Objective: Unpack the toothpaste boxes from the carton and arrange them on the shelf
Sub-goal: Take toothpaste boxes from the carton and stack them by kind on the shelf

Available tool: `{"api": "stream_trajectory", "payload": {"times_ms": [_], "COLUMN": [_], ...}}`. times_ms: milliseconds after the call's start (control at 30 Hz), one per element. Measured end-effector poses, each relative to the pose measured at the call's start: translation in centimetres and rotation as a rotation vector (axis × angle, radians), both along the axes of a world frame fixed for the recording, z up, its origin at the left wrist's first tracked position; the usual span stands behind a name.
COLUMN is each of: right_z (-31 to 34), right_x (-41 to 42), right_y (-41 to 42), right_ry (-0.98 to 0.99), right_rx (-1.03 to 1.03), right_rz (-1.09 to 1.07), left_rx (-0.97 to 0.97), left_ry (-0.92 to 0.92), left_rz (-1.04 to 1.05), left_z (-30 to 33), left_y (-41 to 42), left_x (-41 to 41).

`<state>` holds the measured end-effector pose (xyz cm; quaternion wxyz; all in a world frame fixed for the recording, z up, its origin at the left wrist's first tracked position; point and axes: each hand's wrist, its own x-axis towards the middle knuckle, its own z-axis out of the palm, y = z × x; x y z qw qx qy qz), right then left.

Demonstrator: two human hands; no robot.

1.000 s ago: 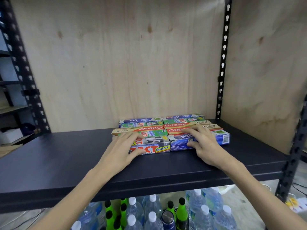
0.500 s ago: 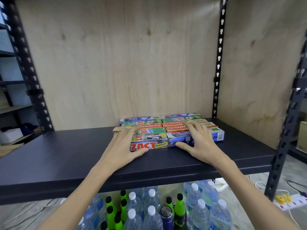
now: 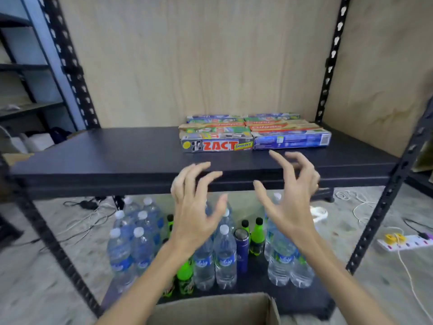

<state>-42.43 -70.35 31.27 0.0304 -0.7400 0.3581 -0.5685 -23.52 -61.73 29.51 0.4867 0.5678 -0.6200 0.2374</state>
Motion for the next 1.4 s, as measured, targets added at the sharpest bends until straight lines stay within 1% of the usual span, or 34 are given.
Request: {"api": "stream_trajectory", "payload": {"times_ms": [67, 167, 300, 400, 500, 533, 600, 667, 700, 800, 900, 967, 1067, 1200, 1300, 1400], "right_z": [-4.2, -12.2, -22.3, -28.3, -33.3, -34.8, -37.5, -40.3, -41.2, -43.8, -45.3, -46.2, -47.2, -47.8, -47.9, -48.4], "right_x": [0.7, 1.8, 3.0, 3.3, 3.6, 3.7, 3.9, 4.3, 4.4, 5.2, 5.2, 4.9, 5.0, 5.4, 5.1, 5.7], "right_y": [3.3, 6.8, 10.5, 12.7, 14.7, 15.3, 16.2, 17.0, 17.4, 18.3, 18.7, 18.8, 18.6, 17.8, 17.5, 17.2], "right_ry": [-0.03, -0.016, 0.109, 0.239, 0.354, 0.413, 0.567, 0.683, 0.712, 0.778, 0.957, 1.031, 1.094, 1.063, 0.953, 0.816], "right_rx": [0.031, 0.217, 0.46, 0.605, 0.772, 0.817, 0.912, 1.04, 1.096, 1.206, 1.173, 1.167, 1.183, 1.138, 1.167, 1.237], "right_rz": [0.009, 0.028, 0.01, -0.004, 0.014, 0.03, 0.041, 0.029, 0.026, 0.033, 0.051, 0.058, 0.073, 0.081, 0.039, 0.014], "left_rx": [0.032, 0.203, 0.443, 0.645, 0.915, 1.026, 1.185, 1.267, 1.309, 1.435, 1.479, 1.477, 1.463, 1.435, 1.371, 1.365], "left_ry": [0.116, 0.224, 0.386, 0.496, 0.619, 0.653, 0.74, 0.9, 0.949, 1.013, 1.109, 1.114, 1.086, 1.103, 1.186, 1.271], "left_rz": [-0.014, 0.018, 0.12, 0.242, 0.343, 0.36, 0.388, 0.402, 0.403, 0.424, 0.452, 0.504, 0.513, 0.5, 0.459, 0.379], "left_z": [-4.3, -11.4, -21.2, -27.9, -33.4, -35.0, -38.0, -40.3, -41.1, -44.0, -46.8, -48.7, -51.8, -51.6, -50.2, -49.4], "left_y": [2.2, 4.7, 8.5, 11.8, 14.8, 15.7, 16.8, 17.5, 17.7, 17.6, 17.7, 18.1, 18.8, 18.5, 18.2, 18.5], "left_x": [-0.9, -1.0, 0.5, 1.3, 1.7, 1.6, 1.4, 0.7, 0.2, -1.5, -2.9, -3.3, -3.6, -3.6, -3.1, -1.6]}}
